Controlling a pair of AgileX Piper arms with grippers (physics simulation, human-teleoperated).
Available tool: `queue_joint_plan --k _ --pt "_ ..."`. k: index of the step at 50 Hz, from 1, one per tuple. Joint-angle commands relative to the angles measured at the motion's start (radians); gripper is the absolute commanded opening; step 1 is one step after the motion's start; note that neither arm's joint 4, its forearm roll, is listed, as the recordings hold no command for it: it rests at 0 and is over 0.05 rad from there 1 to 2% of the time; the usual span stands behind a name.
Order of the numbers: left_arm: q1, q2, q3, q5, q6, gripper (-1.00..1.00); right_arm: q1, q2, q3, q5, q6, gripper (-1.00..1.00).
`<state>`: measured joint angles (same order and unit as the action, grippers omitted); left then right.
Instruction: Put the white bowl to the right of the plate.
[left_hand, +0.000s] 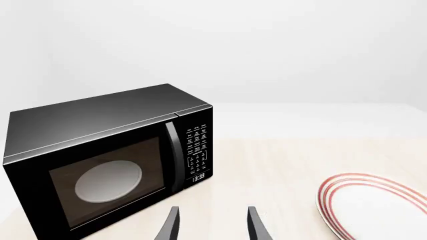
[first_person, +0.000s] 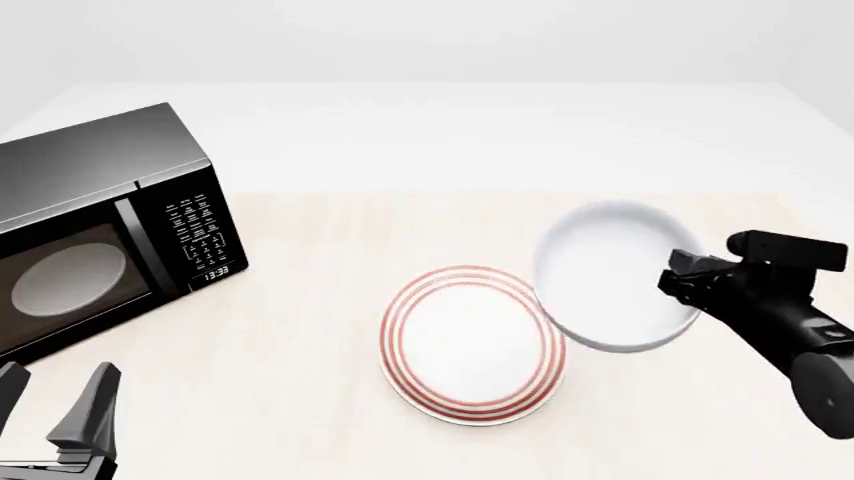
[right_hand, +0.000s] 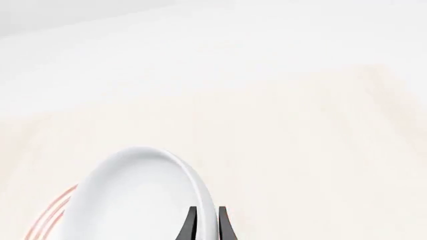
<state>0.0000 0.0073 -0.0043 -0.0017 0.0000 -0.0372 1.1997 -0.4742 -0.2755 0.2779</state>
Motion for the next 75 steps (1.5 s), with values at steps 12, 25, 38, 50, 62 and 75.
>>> queue_joint_plan --k 12,25,38,50,62,75 --pt "0.0 0.0 0.0 0.0 0.0 1.0 -0.221 0.028 0.107 -0.1 -0.06 -1.0" --pt "0.0 0.0 0.0 0.0 0.0 1.0 -0.297 0.137 0.159 -0.217 -0.035 -1.0" --pt "0.0 0.0 0.0 0.0 0.0 1.0 -0.325 0.241 0.178 -0.305 -0.027 -1.0" --pt "0.0 0.0 0.0 0.0 0.0 1.0 -0.345 0.335 0.196 -0.389 -0.013 -1.0" --pt "0.0 0.0 0.0 0.0 0.0 1.0 -0.34 0.416 0.205 -0.458 -0.005 -1.0" --pt "0.0 0.0 0.0 0.0 0.0 1.0 -0.341 0.475 0.213 -0.504 0.002 -1.0"
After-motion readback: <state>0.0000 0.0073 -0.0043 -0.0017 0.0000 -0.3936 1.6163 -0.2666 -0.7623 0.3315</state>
